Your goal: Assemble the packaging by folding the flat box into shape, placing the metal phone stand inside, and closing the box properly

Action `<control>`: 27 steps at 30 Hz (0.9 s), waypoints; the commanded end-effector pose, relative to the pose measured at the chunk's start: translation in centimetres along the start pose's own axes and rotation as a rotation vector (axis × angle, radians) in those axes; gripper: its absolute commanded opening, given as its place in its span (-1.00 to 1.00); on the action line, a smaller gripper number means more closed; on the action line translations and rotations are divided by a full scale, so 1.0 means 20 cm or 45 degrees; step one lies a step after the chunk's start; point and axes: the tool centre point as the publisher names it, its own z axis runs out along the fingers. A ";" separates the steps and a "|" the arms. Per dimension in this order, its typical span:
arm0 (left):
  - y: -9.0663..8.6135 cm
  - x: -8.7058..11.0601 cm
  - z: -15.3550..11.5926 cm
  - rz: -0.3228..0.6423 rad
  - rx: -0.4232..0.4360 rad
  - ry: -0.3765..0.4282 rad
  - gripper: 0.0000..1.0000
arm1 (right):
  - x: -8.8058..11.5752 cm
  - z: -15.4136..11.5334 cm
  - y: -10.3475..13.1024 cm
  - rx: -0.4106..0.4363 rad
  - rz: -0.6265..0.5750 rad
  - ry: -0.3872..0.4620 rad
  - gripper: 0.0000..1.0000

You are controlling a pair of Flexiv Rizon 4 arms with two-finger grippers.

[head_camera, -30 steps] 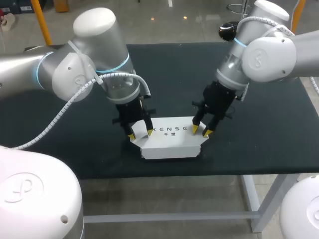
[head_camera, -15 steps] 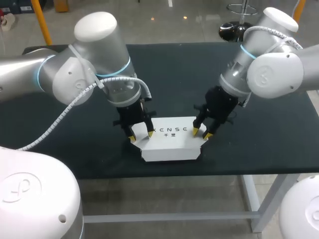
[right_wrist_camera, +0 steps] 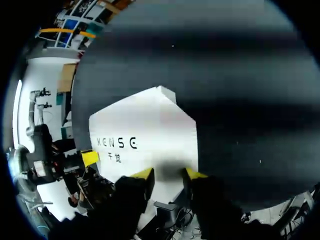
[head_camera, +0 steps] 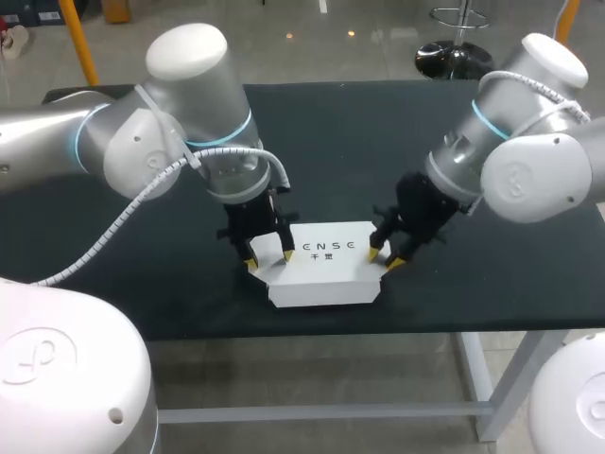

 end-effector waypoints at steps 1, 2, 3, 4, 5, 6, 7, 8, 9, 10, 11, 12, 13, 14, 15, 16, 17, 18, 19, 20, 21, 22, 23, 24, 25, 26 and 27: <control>0.00 0.01 0.02 0.007 0.010 -0.004 0.27 | -0.02 0.03 0.01 -0.016 -0.010 0.019 -0.14; 0.00 0.01 0.02 0.010 0.011 -0.004 0.28 | -0.03 0.03 0.01 -0.019 -0.012 0.025 -0.14; 0.00 0.01 0.02 0.012 0.012 -0.004 0.29 | -0.03 0.03 0.02 -0.022 -0.015 0.031 -0.14; 0.00 0.01 0.02 0.014 0.013 -0.005 0.28 | -0.02 0.02 0.02 -0.023 -0.017 0.035 -0.13; 0.00 0.01 0.02 0.016 0.014 -0.006 0.27 | -0.02 0.02 0.02 -0.024 -0.019 0.038 -0.13; 0.00 0.01 0.02 0.019 0.016 -0.008 0.27 | -0.02 0.02 0.03 -0.026 -0.022 0.041 -0.12; 0.00 0.01 0.02 0.020 0.016 -0.009 0.28 | -0.01 0.02 0.03 -0.027 -0.026 0.044 -0.13; 0.00 0.01 0.02 0.022 0.017 -0.010 0.29 | -0.01 0.02 0.03 -0.028 -0.029 0.046 -0.12; 0.00 0.02 0.02 0.023 0.017 -0.012 0.29 | -0.01 0.02 0.03 -0.029 -0.031 0.048 -0.12; 0.00 0.02 0.02 0.024 0.018 -0.014 0.30 | 0.00 0.02 0.04 -0.030 -0.033 0.049 -0.13; 0.00 0.02 0.02 0.025 0.017 -0.015 0.29 | 0.00 0.02 0.04 -0.030 -0.036 0.050 -0.13; 0.00 0.02 0.03 0.027 0.018 -0.015 0.29 | 0.00 0.02 0.04 -0.029 -0.038 0.050 -0.13; 0.00 0.02 0.03 0.027 0.018 -0.016 0.28 | 0.00 0.02 0.04 -0.029 -0.039 0.051 -0.13; 0.00 0.02 0.03 0.027 0.018 -0.017 0.28 | 0.01 0.02 0.04 -0.029 -0.040 0.052 -0.13; -0.01 0.02 0.03 0.027 0.018 -0.018 0.27 | 0.01 0.02 0.04 -0.028 -0.041 0.053 -0.13; -0.01 0.02 0.03 0.027 0.017 -0.018 0.27 | 0.01 0.02 0.04 -0.028 -0.043 0.055 -0.14; -0.01 0.02 0.03 0.028 0.017 -0.018 0.27 | 0.01 0.02 0.05 -0.027 -0.045 0.056 -0.14; -0.01 0.02 0.03 0.028 0.017 -0.019 0.26 | 0.01 0.02 0.05 -0.027 -0.047 0.056 -0.14; -0.01 0.02 0.03 0.030 0.017 -0.018 0.26 | 0.02 0.02 0.05 -0.026 -0.050 0.056 -0.14; -0.01 0.02 0.03 0.032 0.016 -0.017 0.26 | 0.02 0.02 0.05 -0.025 -0.052 0.055 -0.14; -0.01 0.03 0.03 0.032 0.017 -0.016 0.26 | 0.02 0.02 0.05 -0.023 -0.053 0.054 -0.14; -0.01 0.02 0.03 0.034 0.017 -0.012 0.27 | 0.02 0.03 0.05 -0.021 -0.054 0.054 -0.14; -0.01 0.02 0.04 0.036 0.018 -0.011 0.27 | 0.02 0.03 0.05 -0.017 -0.054 0.055 -0.14; -0.01 0.02 0.04 0.038 0.020 -0.006 0.27 | 0.02 0.03 0.05 -0.015 -0.054 0.056 -0.14; -0.01 0.02 0.04 0.042 0.023 -0.003 0.27 | 0.02 0.04 0.05 -0.013 -0.054 0.057 -0.14; -0.01 0.02 0.04 0.046 0.028 0.003 0.28 | 0.02 0.04 0.05 -0.011 -0.055 0.060 -0.14; 0.00 0.01 0.05 0.058 0.031 0.014 0.29 | 0.02 0.04 0.05 -0.010 -0.055 0.062 -0.13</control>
